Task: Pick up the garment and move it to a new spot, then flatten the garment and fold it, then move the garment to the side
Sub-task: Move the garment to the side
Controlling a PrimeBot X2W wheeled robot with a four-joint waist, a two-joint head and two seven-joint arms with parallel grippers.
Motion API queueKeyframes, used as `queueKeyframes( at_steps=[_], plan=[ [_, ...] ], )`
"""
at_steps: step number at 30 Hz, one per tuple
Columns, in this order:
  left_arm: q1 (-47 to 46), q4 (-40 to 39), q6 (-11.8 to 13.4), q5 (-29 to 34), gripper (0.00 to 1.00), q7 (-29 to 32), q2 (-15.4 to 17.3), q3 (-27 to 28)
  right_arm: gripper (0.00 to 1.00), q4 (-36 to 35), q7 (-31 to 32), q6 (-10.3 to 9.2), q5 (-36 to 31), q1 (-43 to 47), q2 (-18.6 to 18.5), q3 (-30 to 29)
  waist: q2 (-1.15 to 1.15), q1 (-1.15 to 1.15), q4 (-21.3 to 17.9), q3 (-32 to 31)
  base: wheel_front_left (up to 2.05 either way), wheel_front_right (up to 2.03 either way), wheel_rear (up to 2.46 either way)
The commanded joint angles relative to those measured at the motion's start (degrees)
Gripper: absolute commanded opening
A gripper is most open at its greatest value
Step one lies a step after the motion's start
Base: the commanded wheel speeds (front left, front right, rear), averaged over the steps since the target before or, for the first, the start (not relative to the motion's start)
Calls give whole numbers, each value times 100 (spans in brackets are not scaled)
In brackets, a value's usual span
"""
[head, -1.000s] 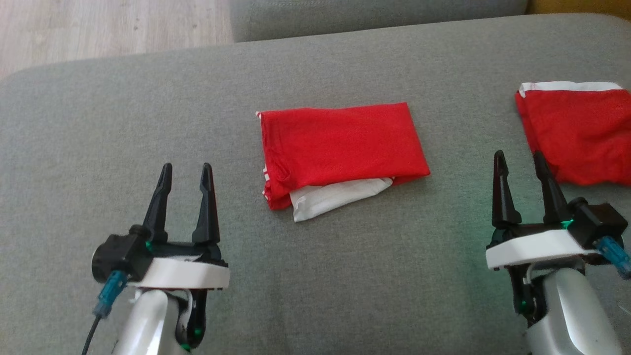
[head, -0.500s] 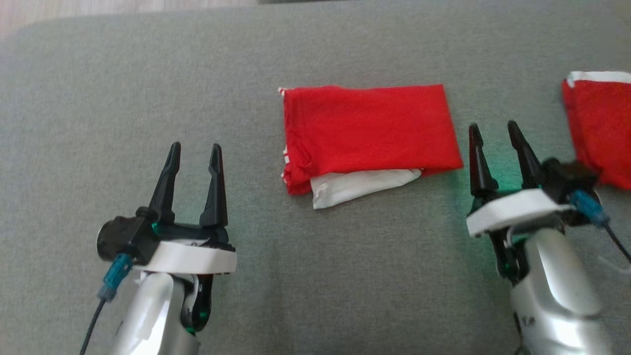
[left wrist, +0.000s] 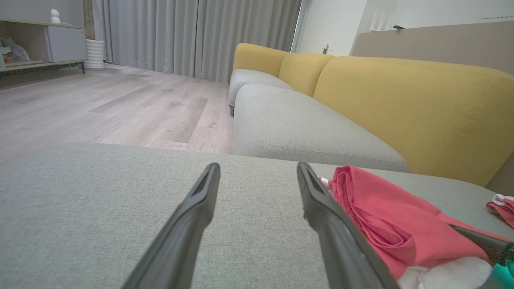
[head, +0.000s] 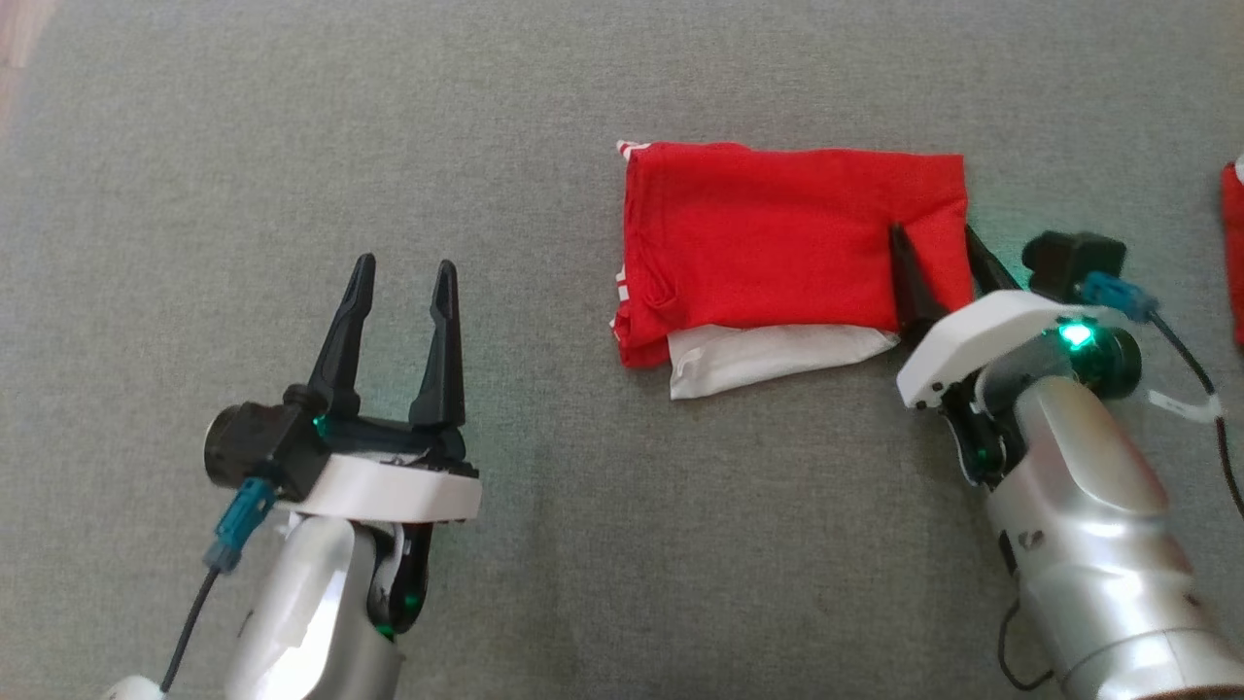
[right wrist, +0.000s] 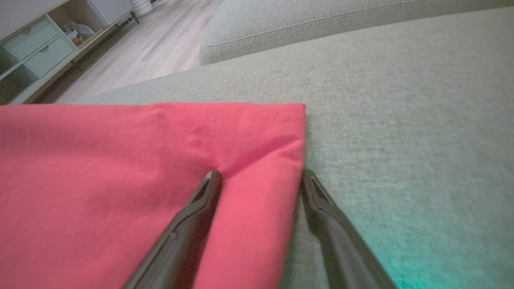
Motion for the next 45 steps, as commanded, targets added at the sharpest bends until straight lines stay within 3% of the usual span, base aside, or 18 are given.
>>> queueKeyframes(
  at_steps=[1,2,3,4,14,24,29,36,42,45],
  plan=[
    [-195,-164,18,-27,100,-29,39,166,100,102,59,-4,-50,34,121,270,0,0,2,-9,0,0,0],
    [-196,-164,26,-32,100,-29,39,170,78,174,16,-4,-106,7,121,313,0,0,-3,-17,0,0,0],
    [-195,-163,36,-37,100,-29,39,172,8,231,-50,-4,-151,-19,121,343,0,0,-13,-29,0,0,0],
    [-193,-164,46,-43,100,-29,39,173,0,275,-130,-4,-208,-42,121,382,0,0,-27,-46,0,0,0],
    [-192,-125,2,94,100,-29,39,13,0,328,-881,-4,-1508,-274,121,8,0,0,-376,-373,0,0,0],
    [-155,-296,33,25,100,-29,39,-176,0,-518,-641,-4,-2308,-65,-158,-47,0,0,-829,-673,0,0,0],
    [-247,-449,90,48,100,-29,39,-268,0,-1368,-138,-4,-2360,-6,-735,183,0,0,-1138,-480,0,0,0],
    [-467,-542,66,146,100,-29,39,-318,0,-2394,564,-4,-2188,85,-1974,209,0,0,-1405,-97,0,0,0],
    [-613,-543,-3,263,100,-29,43,-268,0,-2679,1004,-4,-2152,274,-2879,-339,0,0,-1490,199,0,0,0],
    [-644,-532,-32,290,100,-29,56,-249,0,-2652,1145,-4,-2222,342,-3035,-645,0,0,-1484,275,0,0,0]
  ],
)
